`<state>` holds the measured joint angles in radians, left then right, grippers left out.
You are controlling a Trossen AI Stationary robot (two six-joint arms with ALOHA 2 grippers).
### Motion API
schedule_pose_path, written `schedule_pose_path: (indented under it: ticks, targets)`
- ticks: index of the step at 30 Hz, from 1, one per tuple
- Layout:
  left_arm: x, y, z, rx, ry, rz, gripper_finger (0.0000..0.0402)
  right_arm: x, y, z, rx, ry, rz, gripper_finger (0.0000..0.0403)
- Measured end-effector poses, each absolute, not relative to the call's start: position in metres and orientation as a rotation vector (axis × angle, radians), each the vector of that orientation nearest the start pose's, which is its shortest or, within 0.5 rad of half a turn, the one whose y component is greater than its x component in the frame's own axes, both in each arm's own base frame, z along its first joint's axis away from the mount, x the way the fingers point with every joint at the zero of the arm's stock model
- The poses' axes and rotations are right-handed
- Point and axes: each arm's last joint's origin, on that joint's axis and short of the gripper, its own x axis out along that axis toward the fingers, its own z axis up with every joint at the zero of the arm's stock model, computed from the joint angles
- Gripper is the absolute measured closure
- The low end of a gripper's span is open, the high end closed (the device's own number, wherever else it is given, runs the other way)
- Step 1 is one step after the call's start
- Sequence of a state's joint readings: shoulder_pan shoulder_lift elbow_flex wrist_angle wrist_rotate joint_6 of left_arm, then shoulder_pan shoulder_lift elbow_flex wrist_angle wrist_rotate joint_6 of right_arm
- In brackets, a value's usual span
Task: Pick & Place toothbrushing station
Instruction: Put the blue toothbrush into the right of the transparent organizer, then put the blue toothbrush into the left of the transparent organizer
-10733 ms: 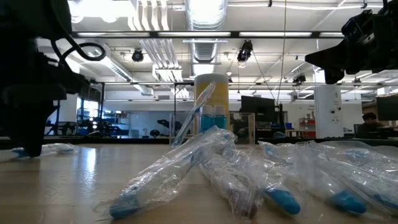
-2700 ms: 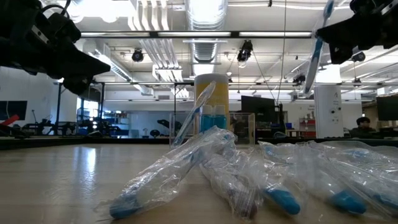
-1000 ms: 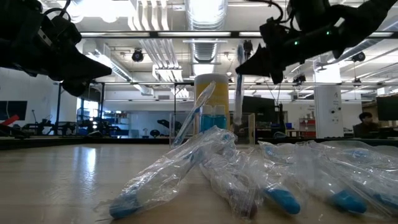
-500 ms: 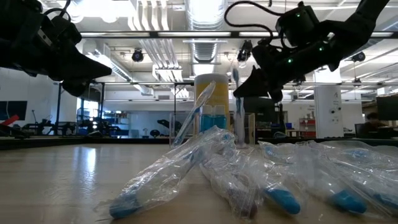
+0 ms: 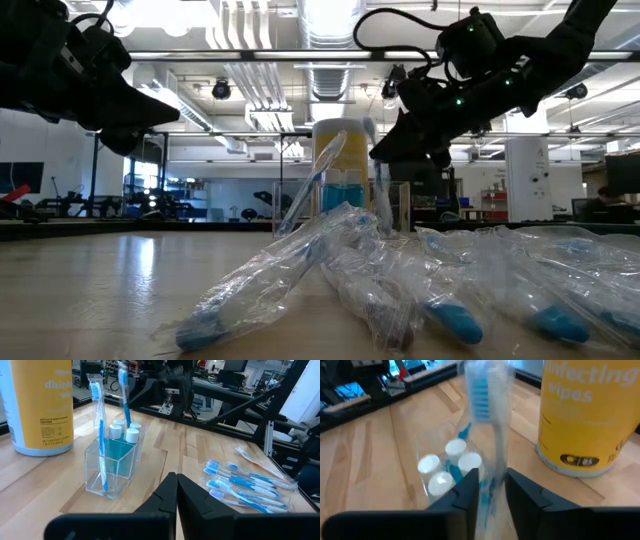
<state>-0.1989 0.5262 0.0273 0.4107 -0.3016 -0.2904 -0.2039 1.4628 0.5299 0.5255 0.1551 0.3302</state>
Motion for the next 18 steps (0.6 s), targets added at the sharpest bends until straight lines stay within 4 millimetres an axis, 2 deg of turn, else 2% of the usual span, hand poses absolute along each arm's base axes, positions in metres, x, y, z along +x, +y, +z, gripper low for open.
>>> schedule_pose_path:
  ticks: [6, 11, 14, 18]
  targets:
    - [0.13, -0.017, 0.163, -0.288, 0.068, 0.114, 0.0392, 0.267, -0.06, 0.168, 0.332, 0.344, -0.418, 0.025]
    - [0.13, -0.017, 0.163, -0.299, 0.068, 0.115, 0.039, 0.266, -0.058, 0.175, 0.32, 0.32, -0.392, 0.0227]
    - [0.13, -0.017, 0.163, -0.297, 0.068, 0.115, 0.0392, 0.263, -0.057, 0.184, 0.318, 0.286, -0.368, 0.0223]
    - [0.13, -0.017, 0.163, -0.32, 0.067, 0.116, 0.0394, 0.255, -0.054, 0.207, 0.322, 0.202, -0.299, 0.0227]
